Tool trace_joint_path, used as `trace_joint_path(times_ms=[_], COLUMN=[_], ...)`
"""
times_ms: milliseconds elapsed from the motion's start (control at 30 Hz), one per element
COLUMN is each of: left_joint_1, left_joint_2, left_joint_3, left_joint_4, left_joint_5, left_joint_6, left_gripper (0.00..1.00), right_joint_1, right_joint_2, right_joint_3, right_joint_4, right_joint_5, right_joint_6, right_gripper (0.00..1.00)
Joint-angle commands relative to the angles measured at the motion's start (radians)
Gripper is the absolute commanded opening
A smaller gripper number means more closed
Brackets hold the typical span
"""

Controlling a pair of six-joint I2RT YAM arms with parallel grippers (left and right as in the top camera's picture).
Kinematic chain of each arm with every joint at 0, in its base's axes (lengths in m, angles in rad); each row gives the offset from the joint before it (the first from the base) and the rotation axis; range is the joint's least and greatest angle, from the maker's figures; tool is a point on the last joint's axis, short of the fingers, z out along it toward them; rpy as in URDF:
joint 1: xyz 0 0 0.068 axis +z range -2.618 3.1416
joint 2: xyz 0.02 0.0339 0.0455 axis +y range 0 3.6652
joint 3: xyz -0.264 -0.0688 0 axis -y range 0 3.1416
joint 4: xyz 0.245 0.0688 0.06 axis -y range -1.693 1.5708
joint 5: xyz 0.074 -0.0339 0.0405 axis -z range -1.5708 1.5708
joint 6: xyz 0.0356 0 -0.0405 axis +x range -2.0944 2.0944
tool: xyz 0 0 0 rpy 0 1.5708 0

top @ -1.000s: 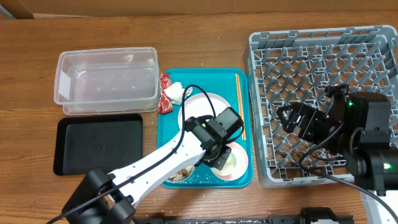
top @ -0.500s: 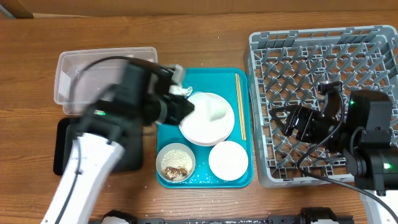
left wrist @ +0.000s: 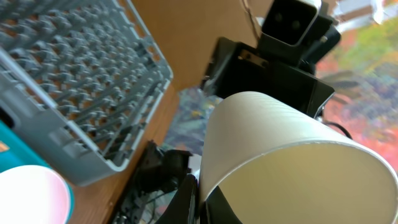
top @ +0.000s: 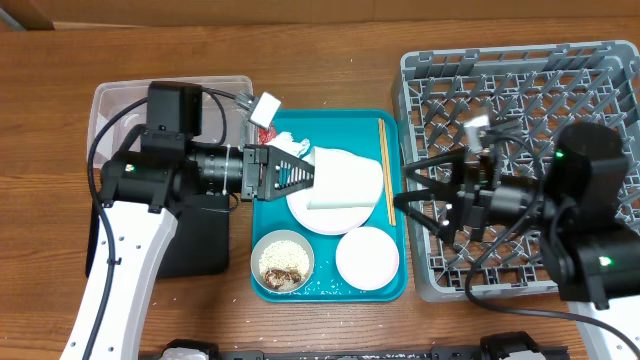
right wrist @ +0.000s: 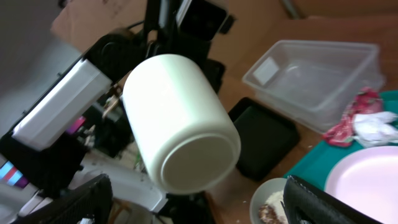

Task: Sort waste into correct bins and load items into the dishwasher
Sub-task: 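Pass the white cup from the left gripper to the right gripper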

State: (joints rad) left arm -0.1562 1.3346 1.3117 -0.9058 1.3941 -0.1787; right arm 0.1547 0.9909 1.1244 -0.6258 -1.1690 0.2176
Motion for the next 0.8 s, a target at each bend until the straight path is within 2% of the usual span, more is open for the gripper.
trace_joint_path(times_ms=[0, 100, 200, 300, 367, 533, 600, 667, 700, 733, 767], left_joint_1=[-0.016, -0.016, -0.016, -0.016, -0.016, -0.016, -0.017, -0.017, -0.017, -0.016, -0.016], left_joint_2=[0.005, 0.005, 0.005, 0.005, 0.005, 0.005, 0.005, 0.005, 0.005, 0.005, 0.005], left_joint_3=[0.008, 0.008, 0.008, 0.008, 0.008, 0.008, 0.008, 0.008, 0.008, 0.008, 0.008], left_joint_4=[0.007, 0.007, 0.008, 0.009, 0.009, 0.017, 0.025, 0.024, 0.022, 0.021, 0.021], left_joint_5=[0.065, 0.064, 0.062, 0.062, 0.062, 0.061, 0.058, 0.03, 0.013, 0.008, 0.008], left_joint_6=[0.027, 0.031, 0.038, 0.038, 0.038, 0.045, 0.045, 0.044, 0.044, 0.044, 0.044], left_gripper=[0.04, 0.04, 0.04, 0.04, 0.04, 0.07, 0.07, 0.14, 0.27, 0.52, 0.63], right_joint_1=[0.051, 0.105, 0.165, 0.194, 0.199, 0.199, 0.199, 0.199, 0.199, 0.199, 0.199], right_joint_2=[0.024, 0.042, 0.057, 0.06, 0.06, 0.06, 0.06, 0.06, 0.06, 0.06, 0.059], right_joint_3=[0.021, 0.021, 0.021, 0.021, 0.021, 0.021, 0.021, 0.021, 0.021, 0.021, 0.021], right_joint_4=[0.04, 0.103, 0.172, 0.191, 0.192, 0.191, 0.191, 0.191, 0.191, 0.191, 0.191], right_joint_5=[-0.041, -0.04, -0.028, 0.052, 0.069, 0.068, 0.068, 0.069, 0.069, 0.069, 0.07], right_joint_6=[0.036, 0.065, 0.083, 0.122, 0.126, 0.128, 0.128, 0.127, 0.125, 0.122, 0.116], right_gripper=[0.89, 0.88, 0.79, 0.76, 0.67, 0.64, 0.54, 0.52, 0.52, 0.52, 0.52])
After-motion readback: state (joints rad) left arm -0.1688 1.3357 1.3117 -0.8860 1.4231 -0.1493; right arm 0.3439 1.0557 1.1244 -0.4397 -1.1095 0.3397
